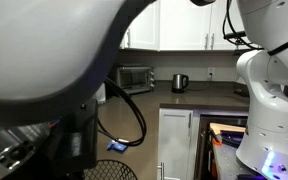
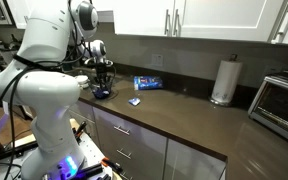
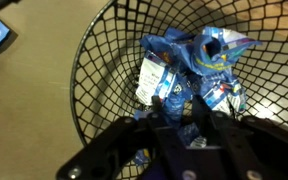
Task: Remove one blue sachet from the basket and place it on the countertop
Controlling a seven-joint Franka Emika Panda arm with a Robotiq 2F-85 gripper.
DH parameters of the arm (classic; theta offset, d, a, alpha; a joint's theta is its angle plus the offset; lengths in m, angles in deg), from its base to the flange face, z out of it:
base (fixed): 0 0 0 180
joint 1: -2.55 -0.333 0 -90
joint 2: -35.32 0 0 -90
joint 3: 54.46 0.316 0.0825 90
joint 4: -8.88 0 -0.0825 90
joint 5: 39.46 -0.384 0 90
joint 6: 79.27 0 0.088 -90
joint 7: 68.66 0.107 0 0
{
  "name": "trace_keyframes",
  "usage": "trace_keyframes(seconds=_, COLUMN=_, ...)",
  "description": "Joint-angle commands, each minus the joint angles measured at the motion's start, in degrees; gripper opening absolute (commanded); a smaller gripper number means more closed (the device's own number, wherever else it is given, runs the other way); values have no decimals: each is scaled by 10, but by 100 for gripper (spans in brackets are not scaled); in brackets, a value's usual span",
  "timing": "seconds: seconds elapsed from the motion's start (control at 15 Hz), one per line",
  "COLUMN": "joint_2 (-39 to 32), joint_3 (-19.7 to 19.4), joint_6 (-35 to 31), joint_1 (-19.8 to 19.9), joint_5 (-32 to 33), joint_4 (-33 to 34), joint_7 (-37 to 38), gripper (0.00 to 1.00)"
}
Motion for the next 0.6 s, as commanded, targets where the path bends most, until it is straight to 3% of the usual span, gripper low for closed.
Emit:
trace_keyframes(seconds=0.0, joint_2=-3, joint_3=7, joint_6=11, joint_1=13, joint_5=-17, joint_4=2, joint_7=-26, gripper=33)
trace_keyframes(seconds=0.07, joint_2=-6, joint_3=6, joint_6=10, joint_1=14, joint_5=-17, joint_4=2, joint_7=-28, gripper=48)
trace_keyframes(seconds=0.13, joint_2=-9, joint_3=6, joint_6=10, joint_1=16, joint_5=-18, joint_4=2, joint_7=-31, gripper=57)
trace_keyframes(seconds=0.4, joint_2=-20, joint_3=7, joint_6=9, joint_1=20, joint_5=-18, joint_4=3, joint_7=-40, gripper=81)
trace_keyframes(seconds=0.47, joint_2=-23, joint_3=8, joint_6=7, joint_1=21, joint_5=-18, joint_4=3, joint_7=-42, gripper=83)
trace_keyframes(seconds=0.53, joint_2=-25, joint_3=8, joint_6=7, joint_1=21, joint_5=-19, joint_4=3, joint_7=-43, gripper=74)
